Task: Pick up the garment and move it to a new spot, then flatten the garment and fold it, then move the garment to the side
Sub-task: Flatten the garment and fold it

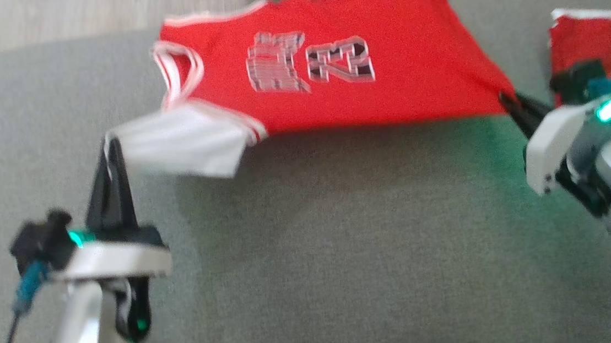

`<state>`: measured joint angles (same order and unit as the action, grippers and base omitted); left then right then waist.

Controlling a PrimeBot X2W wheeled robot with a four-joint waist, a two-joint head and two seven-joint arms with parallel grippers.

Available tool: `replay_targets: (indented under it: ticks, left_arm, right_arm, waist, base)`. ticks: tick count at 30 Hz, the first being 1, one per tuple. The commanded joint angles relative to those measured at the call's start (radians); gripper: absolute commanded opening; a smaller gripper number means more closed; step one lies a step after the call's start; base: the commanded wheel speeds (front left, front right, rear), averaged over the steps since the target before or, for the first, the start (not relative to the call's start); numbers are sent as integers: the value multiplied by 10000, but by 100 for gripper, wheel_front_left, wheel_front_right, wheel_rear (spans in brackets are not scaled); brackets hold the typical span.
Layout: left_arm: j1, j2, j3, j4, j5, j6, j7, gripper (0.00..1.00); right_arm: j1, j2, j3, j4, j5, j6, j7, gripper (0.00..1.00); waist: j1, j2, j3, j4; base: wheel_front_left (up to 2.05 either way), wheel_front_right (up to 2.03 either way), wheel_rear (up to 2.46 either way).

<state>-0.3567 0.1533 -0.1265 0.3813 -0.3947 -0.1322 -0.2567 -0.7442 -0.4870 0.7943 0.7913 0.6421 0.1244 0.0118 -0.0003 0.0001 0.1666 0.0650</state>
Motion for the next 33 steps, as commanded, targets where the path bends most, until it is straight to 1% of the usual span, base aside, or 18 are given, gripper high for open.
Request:
replay_targets:
  ticks: [1,3,8,15,20,25,32,33]
  left_arm:
    - [-67,354,327,-431,43,17,-50,0]
    - [631,389,227,-707,88,17,-50,0]
    - [1551,443,19,-1093,200,16,-51,0]
    - [2945,532,-252,-1838,324,133,113,0]
    - [3753,526,-361,-2612,257,318,472,0]
    - [3755,521,-364,-2998,156,470,832,0]
    - [2616,465,-87,-2859,-191,623,1206,0]
    - [2616,465,-87,-2859,-191,623,1206,0]
  right_arm:
    - [185,-366,107,-291,160,63,54,0]
    - [722,-798,517,-802,574,63,303,0]
    - [1540,-1309,959,-1524,1109,63,624,0]
    - [2627,-1611,949,-2230,1560,63,728,0]
    - [3281,-1632,445,-2751,1857,63,715,0]
    - [3447,-1542,-151,-2949,1637,63,801,0]
    - [3008,-1226,-1102,-3180,1199,63,1089,0]
    - [3008,-1226,-1102,-3180,1199,63,1089,0]
  waist:
    - [3,-1,-502,-66]
    - [3,-1,-900,-64]
    - [3,-1,-1408,-107]
    - [3,-1,-1920,-199]
    - [3,-1,-2038,-216]
    - [3,-1,-1908,-248]
    - [3,-1,-1248,-412]
    - [3,-1,-1248,-412]
  base:
    - [0,0,0]
    - [0,0,0]
    - [0,0,0]
    - [0,0,0]
    - [0,0,0]
    - [0,0,0]
    - [0,0,0]
    - [0,0,0]
